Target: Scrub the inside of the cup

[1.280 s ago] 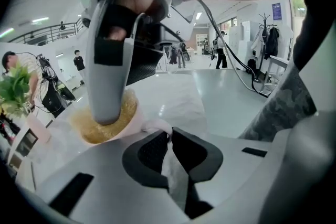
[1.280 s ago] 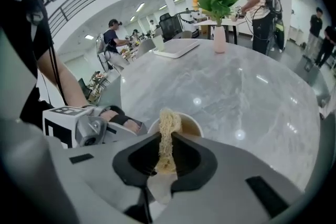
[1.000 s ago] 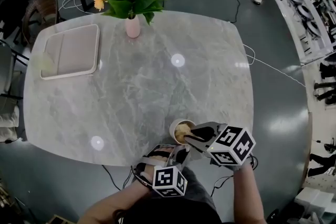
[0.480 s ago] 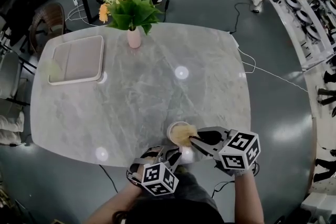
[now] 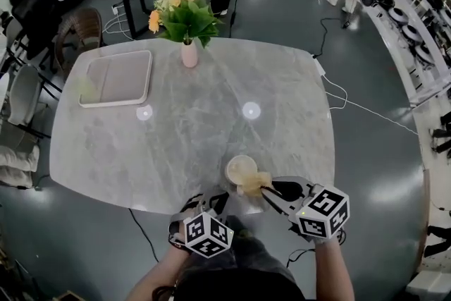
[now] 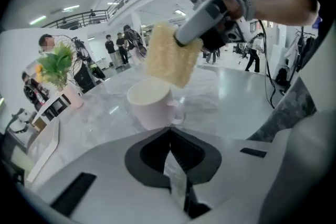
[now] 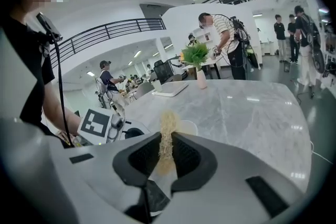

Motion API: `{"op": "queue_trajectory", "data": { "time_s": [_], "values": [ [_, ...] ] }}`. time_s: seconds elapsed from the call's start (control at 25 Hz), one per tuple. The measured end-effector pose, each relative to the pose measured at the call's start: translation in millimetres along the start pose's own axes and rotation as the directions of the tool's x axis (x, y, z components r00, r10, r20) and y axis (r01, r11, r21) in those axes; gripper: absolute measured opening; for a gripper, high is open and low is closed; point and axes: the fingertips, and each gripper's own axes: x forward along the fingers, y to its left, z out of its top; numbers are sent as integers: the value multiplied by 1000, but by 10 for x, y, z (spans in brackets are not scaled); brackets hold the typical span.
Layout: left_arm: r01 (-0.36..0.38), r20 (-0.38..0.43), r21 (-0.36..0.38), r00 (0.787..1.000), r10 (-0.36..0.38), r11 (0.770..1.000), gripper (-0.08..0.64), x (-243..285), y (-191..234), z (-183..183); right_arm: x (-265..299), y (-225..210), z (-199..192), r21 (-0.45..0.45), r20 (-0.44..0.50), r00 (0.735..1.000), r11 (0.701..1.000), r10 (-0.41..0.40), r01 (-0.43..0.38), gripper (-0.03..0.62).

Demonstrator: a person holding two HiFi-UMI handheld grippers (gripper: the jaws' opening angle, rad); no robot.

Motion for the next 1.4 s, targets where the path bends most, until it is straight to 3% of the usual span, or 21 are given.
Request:
{"op": "queue_trajectory", "data": {
  "time_s": [0.2, 0.4, 0.72, 1.4],
  "values": [
    [-61, 77, -85, 995, 68, 995, 14, -155, 30, 167, -151, 153, -153, -22, 28, 1000, 1000, 3, -2, 60],
    [-73, 145, -188, 984, 101, 979, 14, -293, -70, 288, -282, 300, -255, -44, 74, 997, 999, 8, -4, 60],
    [-108, 175, -315, 970, 169, 943, 14, -515, -280, 250, -517, 515, -373, -100, 110, 994, 995, 19, -7, 60],
    [-161, 237, -392, 933, 269, 906, 14, -791, -575, 351, -898, 802, -531, -171, 177, 984, 985, 8, 23, 60]
  ]
}}
